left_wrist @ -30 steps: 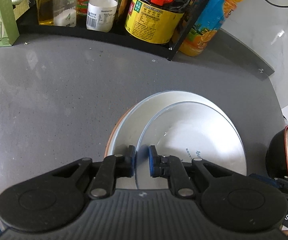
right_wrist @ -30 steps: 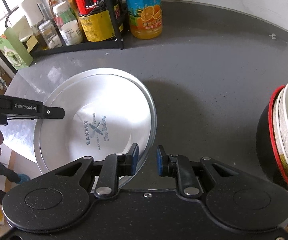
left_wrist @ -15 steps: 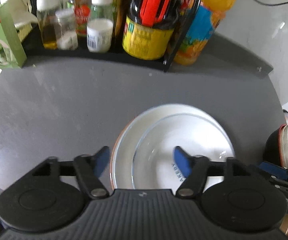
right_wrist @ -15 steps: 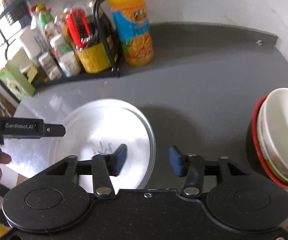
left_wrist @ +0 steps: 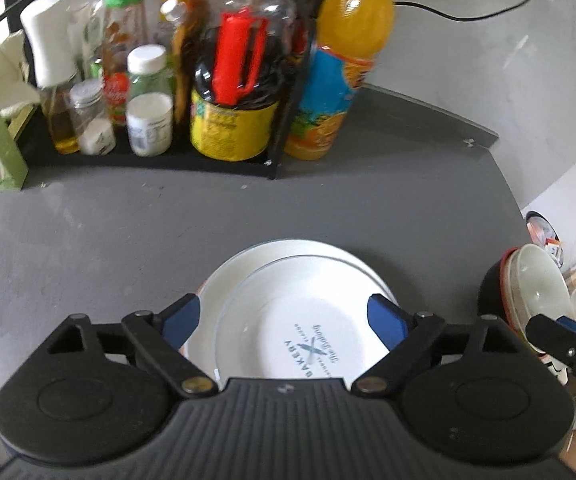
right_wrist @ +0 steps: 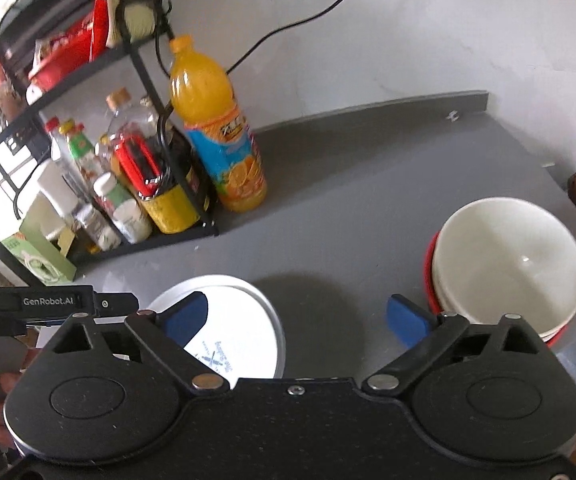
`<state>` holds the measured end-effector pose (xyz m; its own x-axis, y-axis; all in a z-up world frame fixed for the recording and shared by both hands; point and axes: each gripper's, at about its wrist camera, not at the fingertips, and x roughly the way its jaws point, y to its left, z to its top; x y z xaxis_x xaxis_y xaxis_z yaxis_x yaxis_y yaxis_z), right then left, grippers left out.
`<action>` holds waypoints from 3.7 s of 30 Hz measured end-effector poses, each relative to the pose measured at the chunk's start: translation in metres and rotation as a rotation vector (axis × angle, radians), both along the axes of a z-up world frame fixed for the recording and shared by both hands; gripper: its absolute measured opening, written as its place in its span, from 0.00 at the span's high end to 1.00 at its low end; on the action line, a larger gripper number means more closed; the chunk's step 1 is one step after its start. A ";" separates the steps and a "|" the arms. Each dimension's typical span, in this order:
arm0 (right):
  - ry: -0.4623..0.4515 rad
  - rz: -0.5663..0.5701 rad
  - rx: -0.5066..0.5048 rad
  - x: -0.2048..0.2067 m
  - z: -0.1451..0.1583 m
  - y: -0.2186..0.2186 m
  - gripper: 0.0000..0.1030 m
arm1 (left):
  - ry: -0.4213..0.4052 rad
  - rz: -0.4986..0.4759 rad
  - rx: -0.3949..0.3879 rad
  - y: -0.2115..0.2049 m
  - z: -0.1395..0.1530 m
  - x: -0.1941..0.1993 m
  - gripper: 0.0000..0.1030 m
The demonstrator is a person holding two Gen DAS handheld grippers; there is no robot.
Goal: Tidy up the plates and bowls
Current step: 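Move both grippers to the red bowl holding the nested white bowls, then close the left gripper on the red bowl rim while the right gripper grips it too, then carry the bowl stack with both grippers and lower it onto the plate stack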
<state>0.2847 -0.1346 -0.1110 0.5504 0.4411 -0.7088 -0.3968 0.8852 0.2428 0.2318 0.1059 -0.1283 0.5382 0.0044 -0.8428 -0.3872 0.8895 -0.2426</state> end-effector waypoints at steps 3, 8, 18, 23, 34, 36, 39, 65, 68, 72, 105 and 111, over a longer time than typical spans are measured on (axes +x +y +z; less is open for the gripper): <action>-0.010 -0.014 0.019 0.002 0.005 -0.012 0.03 | -0.003 -0.010 0.004 -0.010 0.005 0.007 0.13; -0.017 -0.038 0.037 0.011 0.012 -0.034 0.03 | -0.021 -0.063 0.011 -0.036 0.018 0.020 0.13; -0.031 -0.120 0.033 0.039 0.017 -0.101 0.03 | -0.060 -0.149 0.020 -0.106 0.032 0.069 0.13; -0.013 -0.153 0.021 0.056 0.006 -0.136 0.03 | -0.031 -0.180 -0.008 -0.140 0.021 0.094 0.13; 0.097 -0.198 0.017 0.097 -0.033 -0.190 0.14 | -0.010 -0.185 -0.046 -0.197 -0.006 0.135 0.14; 0.124 -0.195 0.019 0.105 -0.042 -0.196 0.16 | 0.017 -0.172 -0.062 -0.205 -0.016 0.143 0.16; 0.165 -0.179 0.027 0.117 -0.054 -0.203 0.20 | 0.035 -0.153 -0.078 -0.212 -0.028 0.151 0.18; 0.345 -0.011 -0.031 0.168 -0.104 -0.185 0.72 | 0.180 -0.013 -0.194 -0.230 -0.088 0.170 0.78; 0.334 -0.003 -0.031 0.169 -0.103 -0.186 0.74 | 0.171 -0.011 -0.190 -0.227 -0.086 0.169 0.78; 0.301 -0.004 -0.041 0.165 -0.095 -0.180 0.74 | 0.154 -0.014 -0.184 -0.223 -0.079 0.165 0.78; 0.236 0.027 -0.022 0.063 -0.037 -0.004 0.74 | 0.033 0.030 -0.160 -0.039 -0.011 0.053 0.78; 0.238 0.038 -0.036 0.049 -0.038 0.022 0.74 | 0.040 0.040 -0.177 -0.013 -0.017 0.037 0.78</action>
<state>0.3340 -0.1127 -0.1489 0.3497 0.4302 -0.8323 -0.3656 0.8806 0.3015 0.2692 0.0928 -0.1456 0.5066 -0.1249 -0.8531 -0.4339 0.8181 -0.3774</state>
